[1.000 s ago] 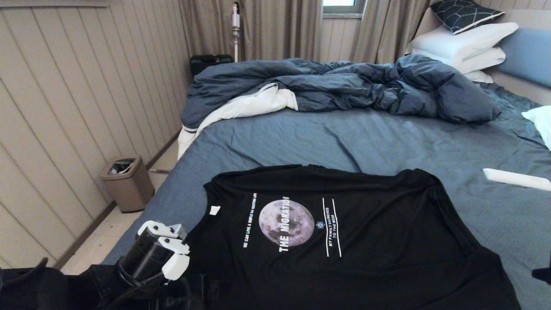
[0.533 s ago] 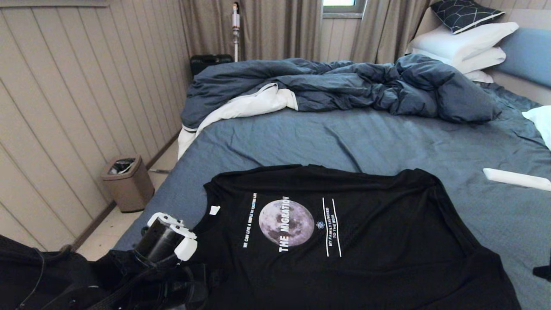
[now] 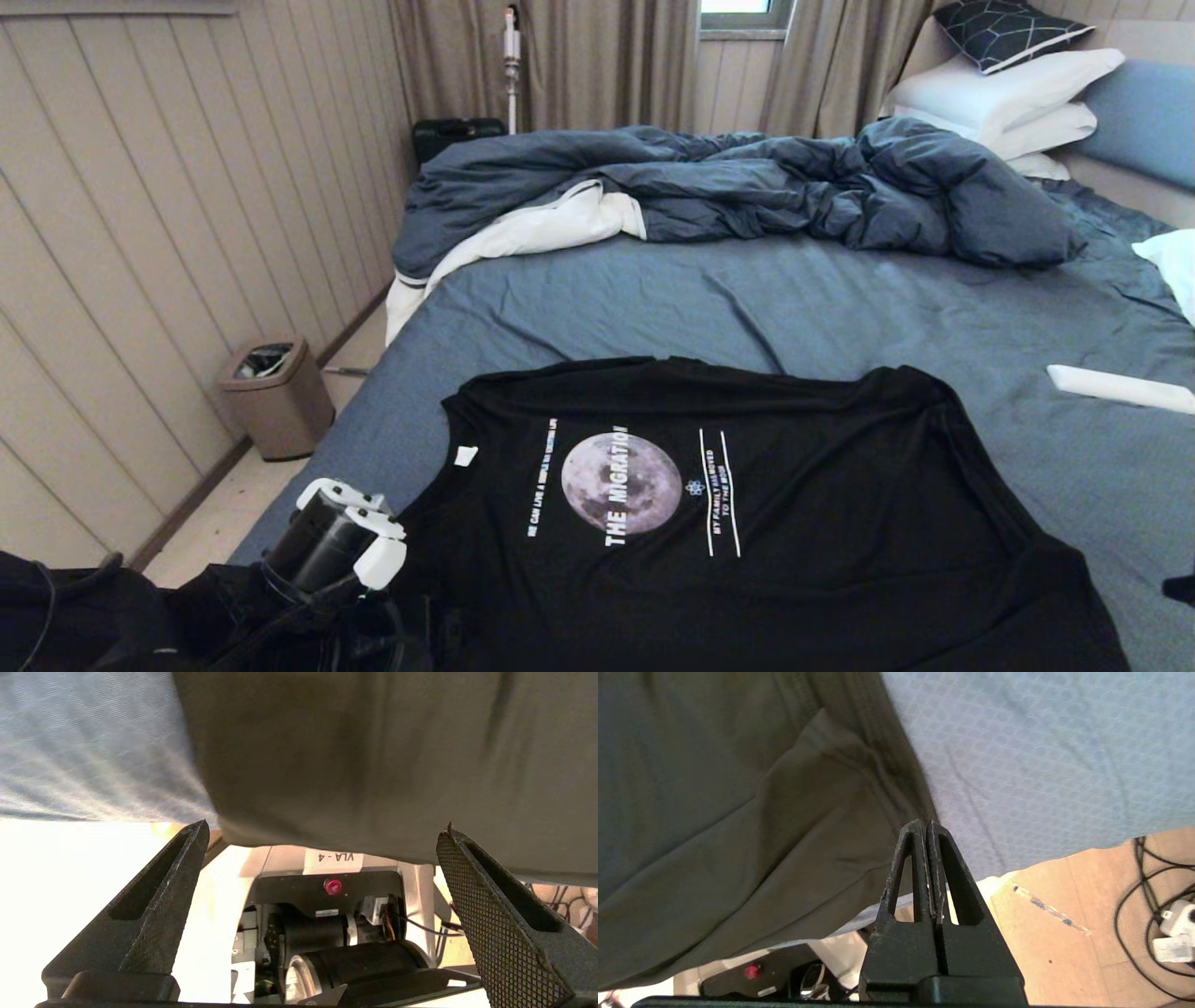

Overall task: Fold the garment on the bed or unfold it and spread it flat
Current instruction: Fold the black T-shirt

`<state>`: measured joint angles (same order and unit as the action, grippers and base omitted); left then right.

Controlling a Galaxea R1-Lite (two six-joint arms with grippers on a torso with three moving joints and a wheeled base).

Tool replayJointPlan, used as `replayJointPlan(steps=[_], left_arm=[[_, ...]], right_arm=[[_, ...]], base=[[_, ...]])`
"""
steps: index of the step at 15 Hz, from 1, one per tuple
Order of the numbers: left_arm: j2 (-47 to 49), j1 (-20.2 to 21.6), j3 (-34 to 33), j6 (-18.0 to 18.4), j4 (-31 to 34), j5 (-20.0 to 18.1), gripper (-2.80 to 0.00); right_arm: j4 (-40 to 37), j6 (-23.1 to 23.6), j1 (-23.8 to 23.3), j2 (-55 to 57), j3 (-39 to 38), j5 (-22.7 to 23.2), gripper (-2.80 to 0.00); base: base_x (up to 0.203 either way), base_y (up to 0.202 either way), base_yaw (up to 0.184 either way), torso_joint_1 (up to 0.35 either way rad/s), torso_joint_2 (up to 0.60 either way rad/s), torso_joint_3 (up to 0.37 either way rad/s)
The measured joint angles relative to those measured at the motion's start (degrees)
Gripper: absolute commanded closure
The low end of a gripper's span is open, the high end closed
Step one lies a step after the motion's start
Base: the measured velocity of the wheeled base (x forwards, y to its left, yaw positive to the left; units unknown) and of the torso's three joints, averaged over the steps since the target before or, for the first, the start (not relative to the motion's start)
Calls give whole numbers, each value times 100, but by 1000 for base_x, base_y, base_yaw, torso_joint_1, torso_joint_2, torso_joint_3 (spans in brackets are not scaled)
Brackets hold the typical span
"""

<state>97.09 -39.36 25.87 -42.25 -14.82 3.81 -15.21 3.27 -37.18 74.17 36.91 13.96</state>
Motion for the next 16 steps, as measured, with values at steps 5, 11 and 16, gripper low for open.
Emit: replayJointPlan(steps=[5,11,16], left_arm=[[379,32,229,20,-16,0,-280],[596,45,356,52,18,29,0],[539,37,334,12,18,-12,0]], right_arm=[[15,11,-5,58,80,-27,0],[48,-5,33,196,145,-34,0],[45,-12,39,243,151,-25,0]], base=[[0,0,0,0,0,0],[0,0,0,0,0,0],[0,0,0,0,0,0]])
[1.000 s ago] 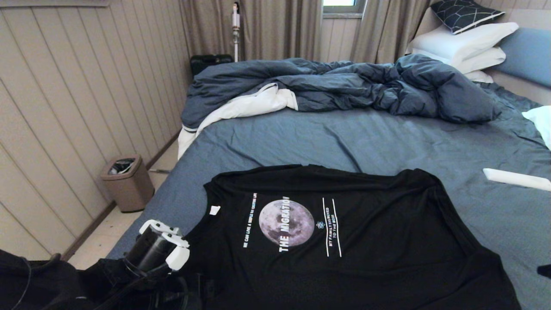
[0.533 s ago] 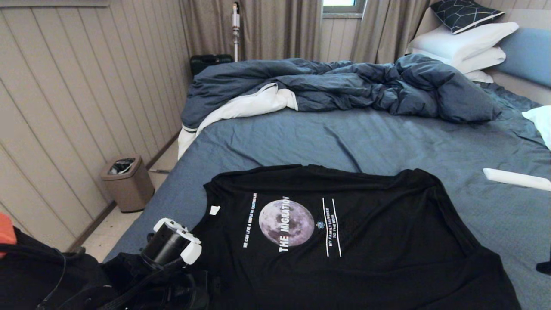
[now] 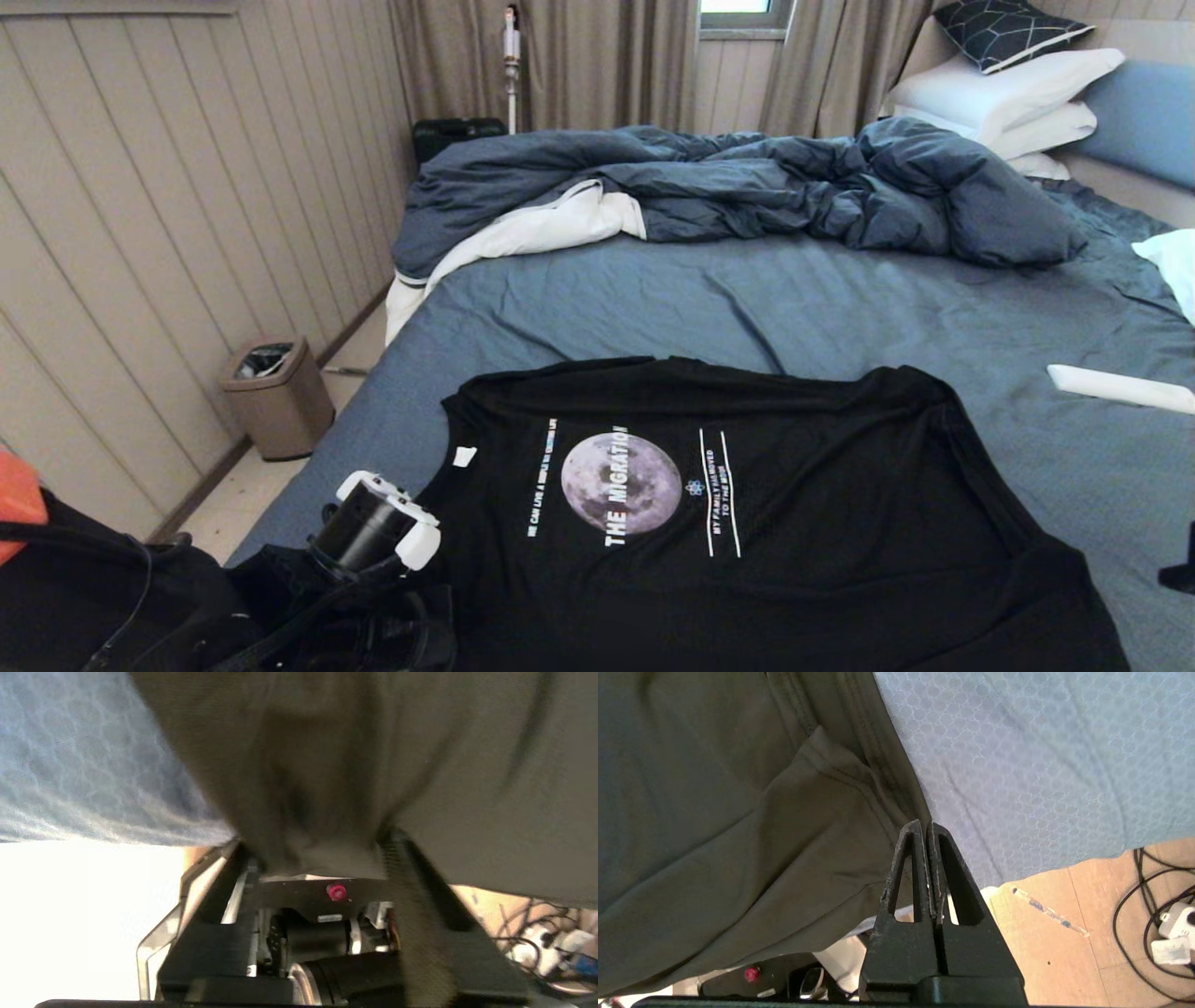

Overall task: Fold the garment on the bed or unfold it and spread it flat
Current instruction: Fold the black T-shirt

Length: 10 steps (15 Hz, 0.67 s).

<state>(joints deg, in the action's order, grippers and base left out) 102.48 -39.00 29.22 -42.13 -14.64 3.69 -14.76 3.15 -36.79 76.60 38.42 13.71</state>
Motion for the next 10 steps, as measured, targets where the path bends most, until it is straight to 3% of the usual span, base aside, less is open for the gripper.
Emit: replayJointPlan(steps=[8,9,10], left_arm=[[-325,0,-42,17,53,-43,0],[-314,0,-36,21,53,-44,0],[-297,-1,-34,24,51,-41,0]], right_arm=[[6,292,-34,11,-391,-2,0],[27,348,-35,33,-547,-2,-280],[120,370,-35,71,-705,-7,-280]], base=[[0,0,0,0,0,0],[0,0,0,0,0,0],[0,0,0,0,0,0]])
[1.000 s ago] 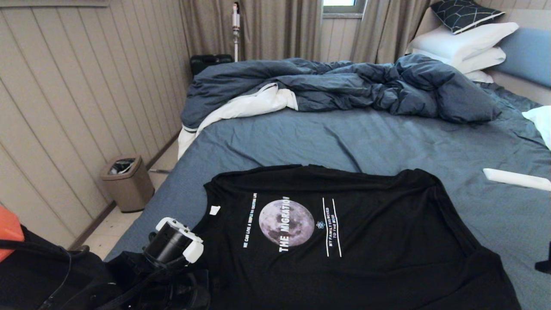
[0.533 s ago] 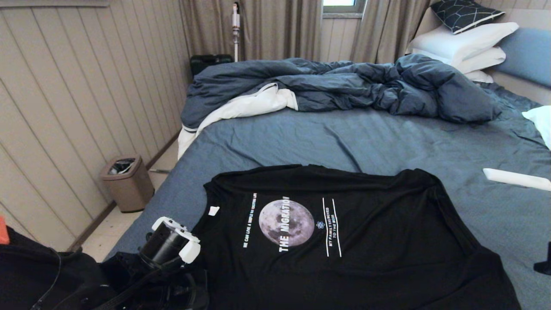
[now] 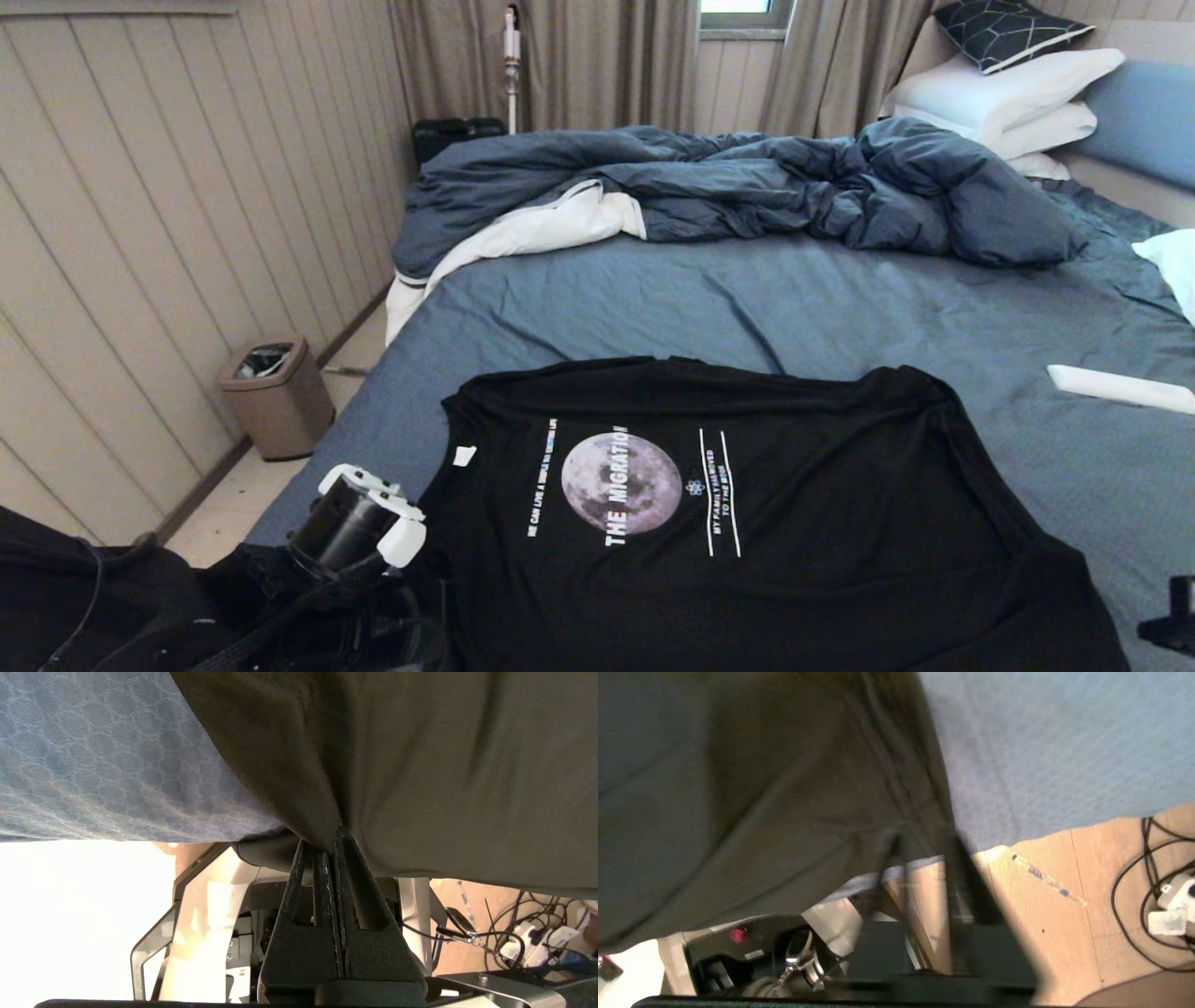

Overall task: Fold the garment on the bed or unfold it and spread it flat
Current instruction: Fold the black T-shirt

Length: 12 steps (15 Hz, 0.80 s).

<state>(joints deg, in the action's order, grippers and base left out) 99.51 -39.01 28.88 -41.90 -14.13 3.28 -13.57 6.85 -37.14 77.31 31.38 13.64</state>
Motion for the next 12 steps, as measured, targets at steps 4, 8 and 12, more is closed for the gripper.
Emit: replayJointPlan(steps=[4,8,12], left_arm=[[55,-2,4,6,2,44,0],[77,1,55,4,123,64,0],[91,6,59,1,138,73,0]], right_arm=[[964,211,11,304,-596,12,-280],[1085,221,-12,615,-713,35,-280],[1538,221,-11,900,-875,66,-280]], base=[[0,0,0,0,0,0],[0,0,0,0,0,0],[0,0,0,0,0,0]])
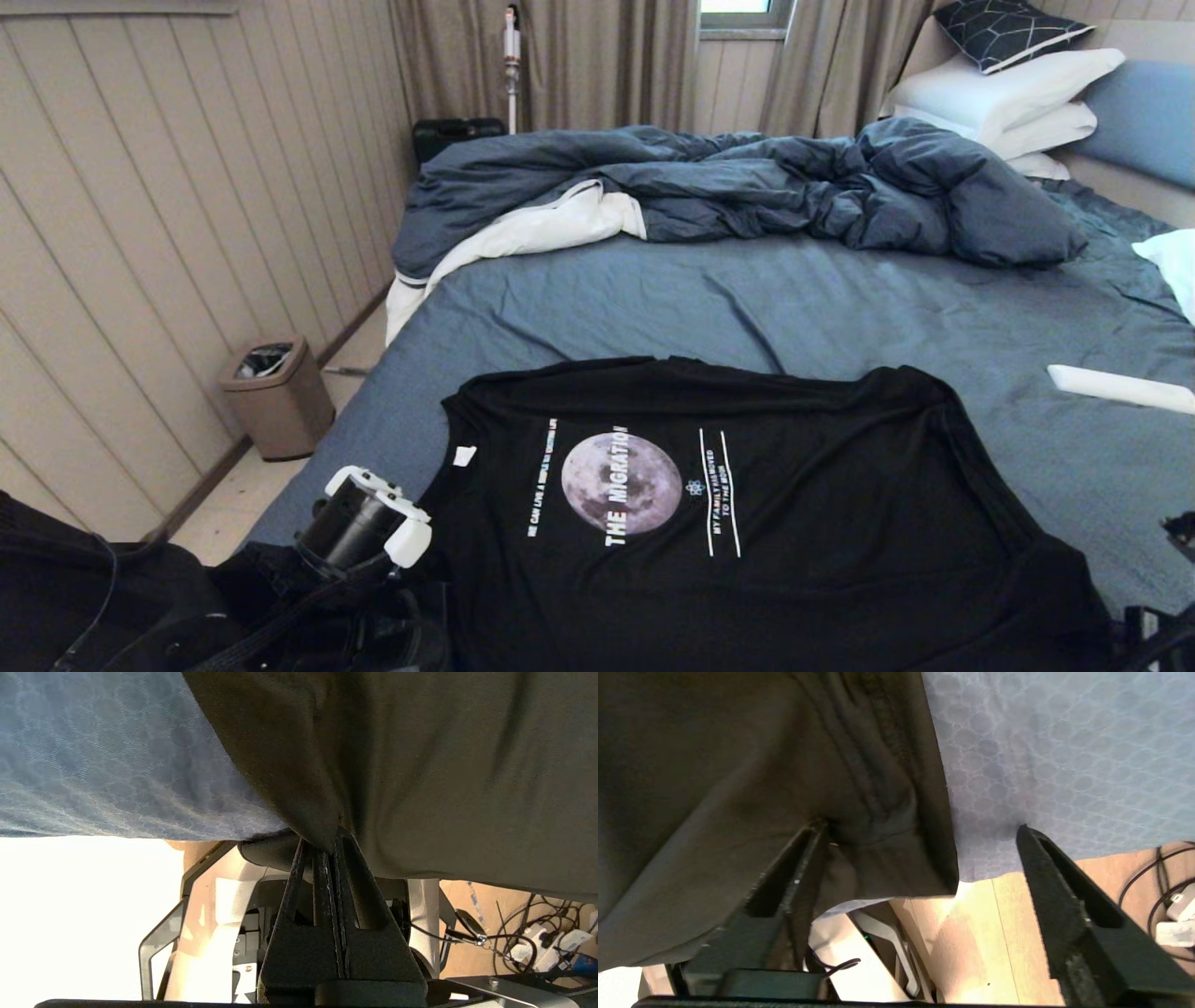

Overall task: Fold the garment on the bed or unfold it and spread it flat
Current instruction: Fold the black T-shirt

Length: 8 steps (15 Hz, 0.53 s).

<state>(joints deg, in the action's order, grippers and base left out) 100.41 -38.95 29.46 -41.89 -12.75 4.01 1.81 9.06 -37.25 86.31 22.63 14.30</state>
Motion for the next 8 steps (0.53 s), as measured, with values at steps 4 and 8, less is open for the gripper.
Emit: replayJointPlan(steps=[4,8], left_arm=[[24,0,-28,-4,7,6,0],[44,-5,2,-2,50,7,0]], right_arm=[[225,-13,16,256,-99,17,-280],[235,-16,60,330,-92,31,0]], base=[[0,0,0,0,0,0],[0,0,0,0,0,0]])
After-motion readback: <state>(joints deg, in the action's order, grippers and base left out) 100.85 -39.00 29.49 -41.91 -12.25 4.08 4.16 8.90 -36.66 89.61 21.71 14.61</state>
